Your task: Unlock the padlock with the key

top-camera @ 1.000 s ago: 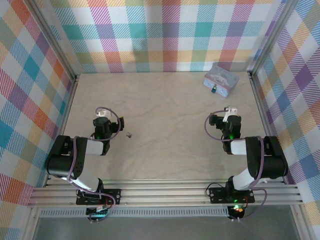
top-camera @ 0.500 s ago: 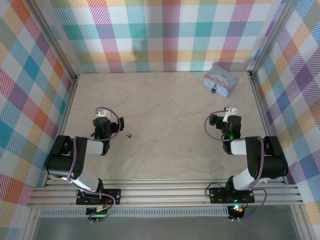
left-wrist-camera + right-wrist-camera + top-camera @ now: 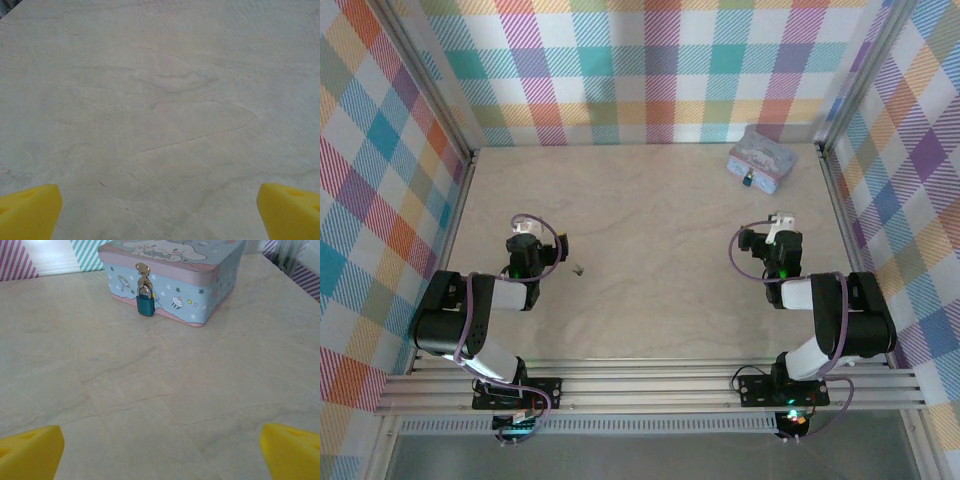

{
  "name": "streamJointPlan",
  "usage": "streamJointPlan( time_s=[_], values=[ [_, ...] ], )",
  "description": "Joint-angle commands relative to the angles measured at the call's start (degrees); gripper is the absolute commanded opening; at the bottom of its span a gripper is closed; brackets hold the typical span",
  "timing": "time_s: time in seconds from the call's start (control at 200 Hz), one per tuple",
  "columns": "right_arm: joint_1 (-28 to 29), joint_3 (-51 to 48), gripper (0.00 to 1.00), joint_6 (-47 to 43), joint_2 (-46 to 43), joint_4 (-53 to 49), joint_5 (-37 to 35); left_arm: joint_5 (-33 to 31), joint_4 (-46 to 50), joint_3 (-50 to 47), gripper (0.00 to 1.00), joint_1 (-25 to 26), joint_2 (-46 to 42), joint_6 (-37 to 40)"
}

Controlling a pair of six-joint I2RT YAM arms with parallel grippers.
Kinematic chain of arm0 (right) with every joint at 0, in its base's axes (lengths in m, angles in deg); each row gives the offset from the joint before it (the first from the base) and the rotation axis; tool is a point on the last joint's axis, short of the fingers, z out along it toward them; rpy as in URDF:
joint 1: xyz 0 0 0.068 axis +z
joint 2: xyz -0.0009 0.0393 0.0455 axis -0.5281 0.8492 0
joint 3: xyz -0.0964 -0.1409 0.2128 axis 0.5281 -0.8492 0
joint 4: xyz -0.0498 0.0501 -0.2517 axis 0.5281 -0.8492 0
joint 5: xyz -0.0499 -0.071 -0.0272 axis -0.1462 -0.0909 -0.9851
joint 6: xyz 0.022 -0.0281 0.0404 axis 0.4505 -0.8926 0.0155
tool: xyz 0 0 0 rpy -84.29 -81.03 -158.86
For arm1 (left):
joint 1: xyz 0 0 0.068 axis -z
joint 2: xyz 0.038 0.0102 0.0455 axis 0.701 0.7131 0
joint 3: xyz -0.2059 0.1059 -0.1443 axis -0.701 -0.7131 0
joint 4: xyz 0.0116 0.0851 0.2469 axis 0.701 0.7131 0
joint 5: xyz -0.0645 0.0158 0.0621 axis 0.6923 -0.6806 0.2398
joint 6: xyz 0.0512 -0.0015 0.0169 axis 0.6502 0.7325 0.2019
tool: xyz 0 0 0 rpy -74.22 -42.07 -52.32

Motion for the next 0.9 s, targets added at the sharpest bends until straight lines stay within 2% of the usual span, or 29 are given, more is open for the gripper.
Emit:
streamJointPlan(
  time_s=[0.0, 0.525, 0.65, 0.74, 0.8, 0.895],
  values=[
    [-0.39, 0.45, 1.00, -0.40, 0.23, 0.38, 0.87, 0.99, -0.19, 0.73, 1.00, -0.69, -0.02, 0.02],
    [-0.39, 0.30, 1.00, -0.41, 0.18, 0.55, 0.88, 1.60, -0.14, 0.71, 1.00, -0.88, -0.20, 0.13],
    [-0.34, 0.19, 1.00, -0.66, -0.29, 0.49, 1.34, 1.42, 5.44, 2.95, 1.00, -0.89, -2.14, -0.05],
    [-0.35, 0.31, 1.00, -1.56, -2.71, -1.36, 3.35, -0.53, 14.76, 7.26, 1.00, -0.92, -4.51, -1.04],
    [-0.35, 1.91, 1.00, -1.92, -4.61, -5.98, 4.28, -1.81, 21.57, 10.61, 1.00, -0.94, -5.56, -1.75],
    [-0.32, 6.79, 1.00, -2.17, -7.90, -17.63, 4.70, -1.95, 26.61, 13.59, 1.00, -0.88, -7.16, -2.23]
  ],
)
